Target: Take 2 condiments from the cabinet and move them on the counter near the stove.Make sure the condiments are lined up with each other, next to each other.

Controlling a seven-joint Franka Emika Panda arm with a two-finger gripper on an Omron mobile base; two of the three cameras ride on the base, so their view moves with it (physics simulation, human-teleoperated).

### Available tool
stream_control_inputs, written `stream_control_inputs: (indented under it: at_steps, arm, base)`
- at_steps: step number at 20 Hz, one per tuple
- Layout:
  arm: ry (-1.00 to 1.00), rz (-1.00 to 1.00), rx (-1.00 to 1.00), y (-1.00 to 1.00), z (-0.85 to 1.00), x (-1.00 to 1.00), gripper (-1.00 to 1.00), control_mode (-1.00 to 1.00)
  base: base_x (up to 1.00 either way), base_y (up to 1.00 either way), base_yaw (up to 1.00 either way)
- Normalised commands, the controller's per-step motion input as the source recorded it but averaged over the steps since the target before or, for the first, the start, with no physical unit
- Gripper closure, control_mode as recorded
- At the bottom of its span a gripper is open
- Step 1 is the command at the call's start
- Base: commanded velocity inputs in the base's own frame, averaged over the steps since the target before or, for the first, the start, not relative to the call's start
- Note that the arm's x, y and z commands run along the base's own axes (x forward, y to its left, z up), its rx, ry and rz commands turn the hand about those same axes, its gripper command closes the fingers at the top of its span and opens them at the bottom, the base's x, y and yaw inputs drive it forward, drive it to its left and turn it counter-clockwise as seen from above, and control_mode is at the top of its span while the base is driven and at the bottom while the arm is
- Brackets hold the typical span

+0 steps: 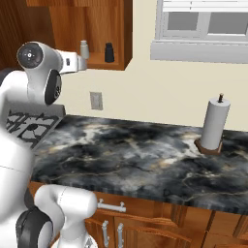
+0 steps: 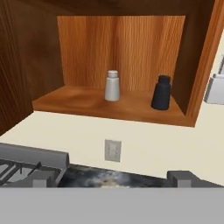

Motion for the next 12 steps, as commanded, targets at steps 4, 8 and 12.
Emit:
stream_control_inputs:
  at_steps: [4, 8, 12]
  arm:
    - [0.0, 0.0, 0.0, 0.21, 0.02, 0.27, -1.0, -1.0]
    - [0.0, 0.0, 0.0, 0.14, 0.01, 0.34, -1.0, -1.0]
    - [0.0, -0.01, 0.0, 0.1, 0.02, 0.37, -1.0, -1.0]
  base:
    - [0.0, 0.0, 0.0]
    - [0.0, 0.0, 0.0]
    - [0.0, 0.0, 0.0]
